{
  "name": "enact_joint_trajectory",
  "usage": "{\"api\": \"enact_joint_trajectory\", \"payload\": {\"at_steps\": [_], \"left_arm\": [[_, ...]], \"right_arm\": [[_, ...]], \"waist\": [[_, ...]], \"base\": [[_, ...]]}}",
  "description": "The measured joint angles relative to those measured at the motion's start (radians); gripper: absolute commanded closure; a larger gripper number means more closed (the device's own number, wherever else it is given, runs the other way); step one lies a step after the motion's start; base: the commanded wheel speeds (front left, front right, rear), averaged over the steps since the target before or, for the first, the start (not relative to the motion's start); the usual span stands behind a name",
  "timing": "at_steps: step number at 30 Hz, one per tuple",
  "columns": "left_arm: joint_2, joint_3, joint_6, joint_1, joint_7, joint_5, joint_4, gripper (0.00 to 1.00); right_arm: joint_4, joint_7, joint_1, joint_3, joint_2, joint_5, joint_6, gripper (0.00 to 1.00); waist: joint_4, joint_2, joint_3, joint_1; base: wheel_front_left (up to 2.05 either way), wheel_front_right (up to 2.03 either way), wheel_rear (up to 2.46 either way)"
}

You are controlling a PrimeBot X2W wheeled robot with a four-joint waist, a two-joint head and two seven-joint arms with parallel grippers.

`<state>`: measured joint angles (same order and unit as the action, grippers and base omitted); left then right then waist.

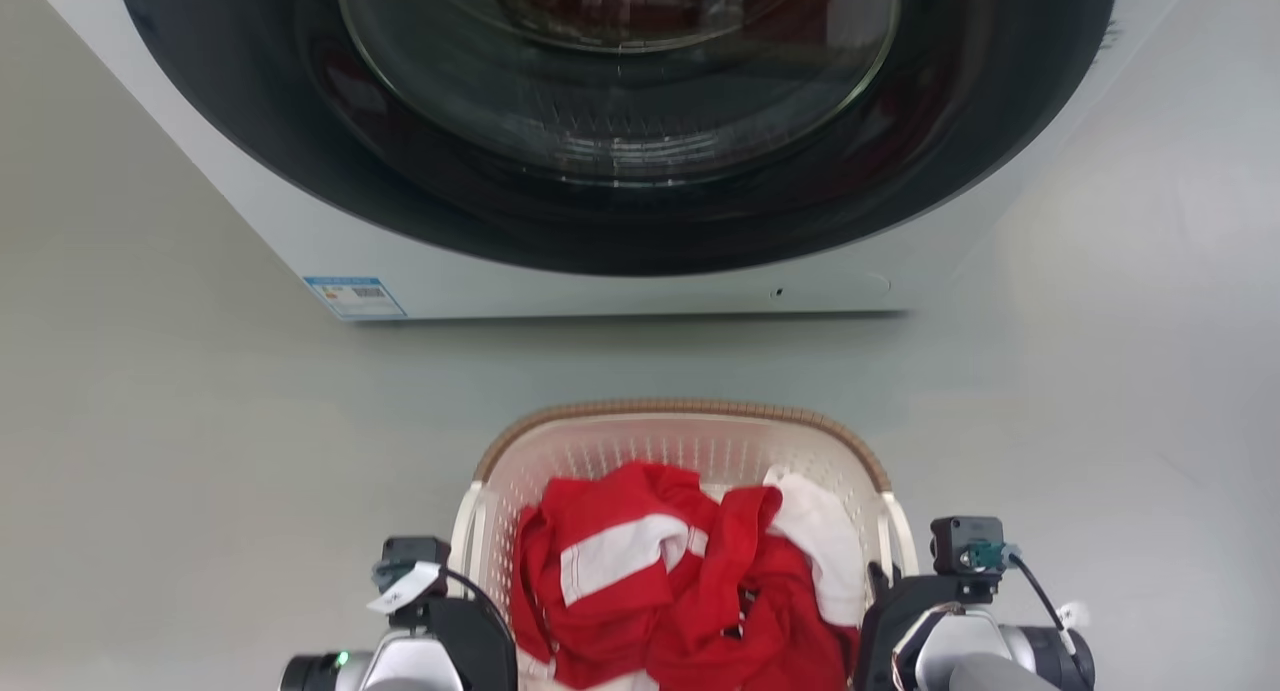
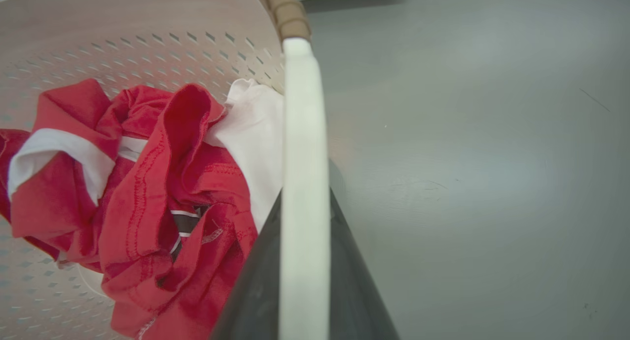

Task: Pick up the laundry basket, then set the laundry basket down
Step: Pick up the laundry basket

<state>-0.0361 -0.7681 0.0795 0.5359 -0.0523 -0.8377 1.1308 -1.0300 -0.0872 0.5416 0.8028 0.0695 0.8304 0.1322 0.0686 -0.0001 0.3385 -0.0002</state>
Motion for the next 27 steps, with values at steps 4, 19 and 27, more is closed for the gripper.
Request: {"api": "enact_joint_trajectory", "payload": {"at_steps": [4, 19, 27], "left_arm": [[0.0, -0.011, -0.001, -0.034, 0.017, -0.019, 0.019, 1.0], [-0.002, -0.031, -0.009, -0.138, 0.066, -0.047, 0.05, 1.0], [-0.002, -0.048, -0.009, -0.193, 0.077, -0.062, 0.057, 1.0]], "right_arm": [[0.003, 0.026, -0.03, 0.028, 0.0, 0.024, 0.0, 1.0], [0.022, 0.08, -0.136, 0.118, 0.0, 0.124, 0.008, 1.0], [0.024, 0.096, -0.182, 0.157, 0.0, 0.167, 0.009, 1.0]], "waist": [[-0.004, -0.0001, -0.043, 0.0001], [-0.016, 0.0, -0.209, 0.0002], [-0.019, 0.0, -0.288, 0.0001]], "base": [[0.0, 0.0, 0.0], [0.0, 0.0, 0.0], [0.0, 0.0, 0.0]]}}
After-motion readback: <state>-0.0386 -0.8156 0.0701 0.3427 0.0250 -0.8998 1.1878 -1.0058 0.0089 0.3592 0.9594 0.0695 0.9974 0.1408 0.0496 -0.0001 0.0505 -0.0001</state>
